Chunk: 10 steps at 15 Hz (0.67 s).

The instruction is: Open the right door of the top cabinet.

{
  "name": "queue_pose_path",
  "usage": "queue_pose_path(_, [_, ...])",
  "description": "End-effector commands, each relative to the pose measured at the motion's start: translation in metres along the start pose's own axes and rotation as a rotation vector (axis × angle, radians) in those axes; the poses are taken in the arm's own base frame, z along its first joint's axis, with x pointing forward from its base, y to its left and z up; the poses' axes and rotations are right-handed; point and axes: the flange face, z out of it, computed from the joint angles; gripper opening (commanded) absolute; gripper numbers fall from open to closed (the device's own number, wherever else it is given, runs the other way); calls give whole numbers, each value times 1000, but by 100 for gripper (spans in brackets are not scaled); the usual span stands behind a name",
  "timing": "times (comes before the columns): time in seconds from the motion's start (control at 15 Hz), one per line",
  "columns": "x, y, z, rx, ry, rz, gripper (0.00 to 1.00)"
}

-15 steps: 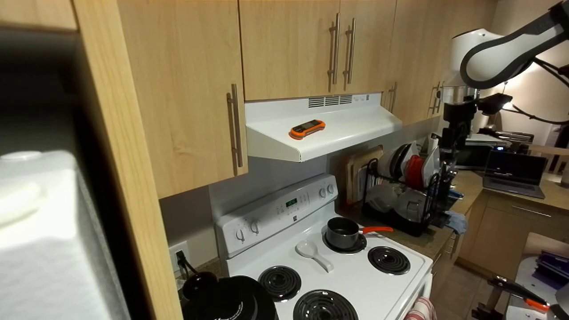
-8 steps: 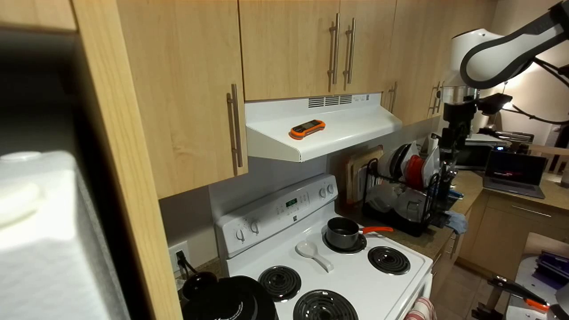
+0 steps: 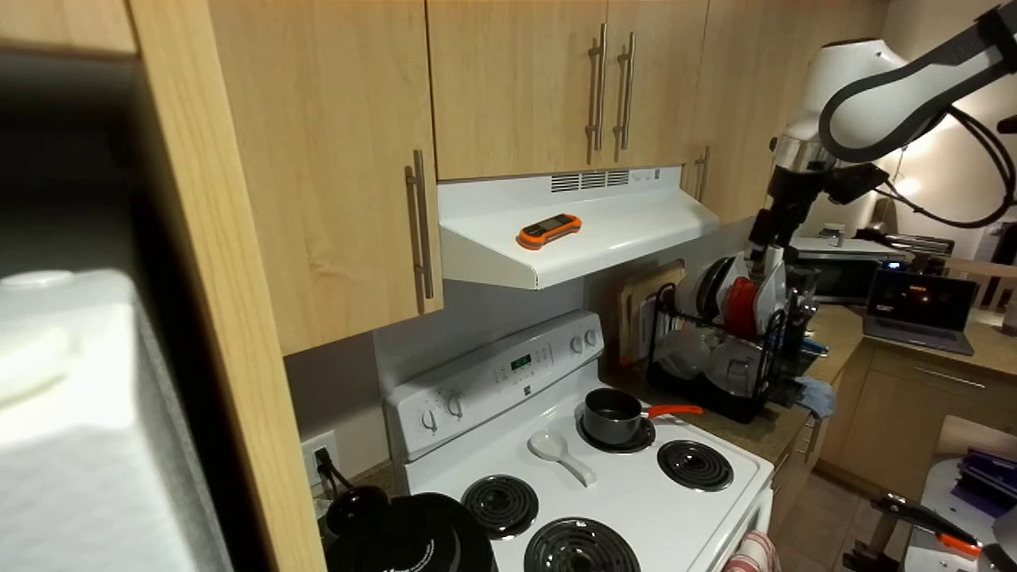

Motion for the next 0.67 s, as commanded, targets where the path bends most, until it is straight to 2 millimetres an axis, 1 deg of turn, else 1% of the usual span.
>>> queue_pose_path(0.0, [23,-9,1,-10,125,52,100])
queue_pose_path(0.2, [48,-14,-2,5,223,111,100])
queue_pose_path(0.33, [71,-14,-7,13,288,162,100])
queue_pose_path(0.47, [94,-12,-9,13,336,201,100])
queue_pose_path(0.53, [105,-10,-6,9,351,217,100])
queue_pose_path(0.6, [113,-8,-6,6,361,229,100])
